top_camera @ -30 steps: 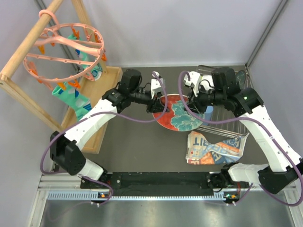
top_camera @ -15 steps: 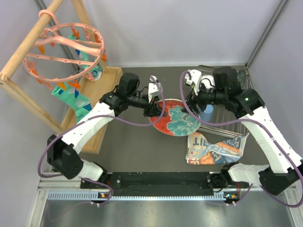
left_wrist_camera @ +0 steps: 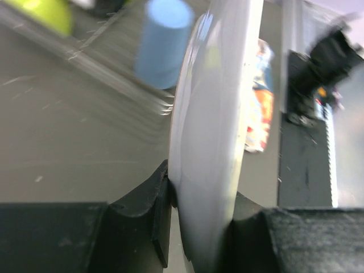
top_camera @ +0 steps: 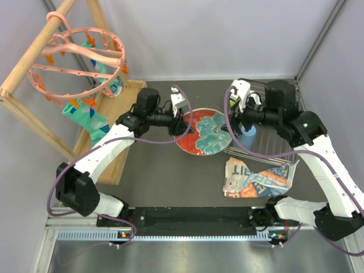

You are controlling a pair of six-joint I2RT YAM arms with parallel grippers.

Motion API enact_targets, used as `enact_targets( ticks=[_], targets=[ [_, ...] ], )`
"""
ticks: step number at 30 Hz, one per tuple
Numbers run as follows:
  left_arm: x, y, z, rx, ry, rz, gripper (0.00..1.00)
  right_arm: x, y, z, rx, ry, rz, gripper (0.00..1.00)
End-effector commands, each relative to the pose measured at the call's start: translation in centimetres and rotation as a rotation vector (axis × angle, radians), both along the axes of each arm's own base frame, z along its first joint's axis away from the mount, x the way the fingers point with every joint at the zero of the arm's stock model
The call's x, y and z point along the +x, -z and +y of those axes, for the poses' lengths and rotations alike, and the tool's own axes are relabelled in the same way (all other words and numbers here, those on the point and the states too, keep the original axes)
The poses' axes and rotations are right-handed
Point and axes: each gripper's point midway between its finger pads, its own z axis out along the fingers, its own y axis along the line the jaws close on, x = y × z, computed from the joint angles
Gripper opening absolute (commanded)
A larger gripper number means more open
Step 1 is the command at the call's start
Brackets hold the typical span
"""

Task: Unload the mixed dishes from the dish rack
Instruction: Pick up the plate from the dish rack, then place the plate at the center of the board.

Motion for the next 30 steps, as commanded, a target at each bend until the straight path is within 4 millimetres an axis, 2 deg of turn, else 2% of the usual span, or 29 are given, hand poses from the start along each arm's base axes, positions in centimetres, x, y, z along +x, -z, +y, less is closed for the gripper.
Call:
enact_targets(
  ticks=[1,2,6,14,18,23,24,26,27,29,30],
  targets=[
    [5.4,-6.7,1.3,-0.204,-0.231,-0.08,0.0,1.1,-3.7,-1.6,0.037,0.109,-0.146,0.79],
    [6.6,-6.7,2.4,-0.22,-0.28,-0.064,0.0,1.3,-3.9,-1.8,0.04,0.125,-0.157,0.79],
    [9.4,-6.7,4.2,-0.282,-0.403,0.037,0.0,1.7,-3.6,-2.4,0.037,0.158,-0.159,0.79],
    [12.6,-4.1,4.9,-0.358,-0.525,0.247,0.0,2.0,-3.1,-3.1,0.043,0.188,-0.15,0.79],
    [14.1,-2.6,4.5,-0.414,-0.547,0.368,0.0,2.0,-2.8,-3.4,0.046,0.193,-0.142,0.79],
    [15.8,-2.0,3.8,-0.506,-0.535,0.446,0.0,2.3,-2.5,-4.1,0.046,0.219,-0.139,0.79],
    [16.4,-0.9,3.5,-0.511,-0.542,0.494,0.0,2.3,-2.5,-4.1,0.046,0.219,-0.138,0.79],
    [17.3,-0.8,3.3,-0.533,-0.537,0.504,0.0,2.4,-2.3,-4.3,0.044,0.224,-0.133,0.79],
    [17.9,0.6,3.0,-0.529,-0.544,0.548,0.0,2.3,-2.3,-4.3,0.045,0.221,-0.134,0.79],
    [18.7,0.5,2.8,-0.555,-0.534,0.563,0.0,2.4,-2.1,-4.5,0.042,0.227,-0.135,0.79],
    [19.2,1.8,2.5,-0.55,-0.538,0.591,0.0,2.4,-2.0,-4.6,0.041,0.228,-0.134,0.79]
  ],
)
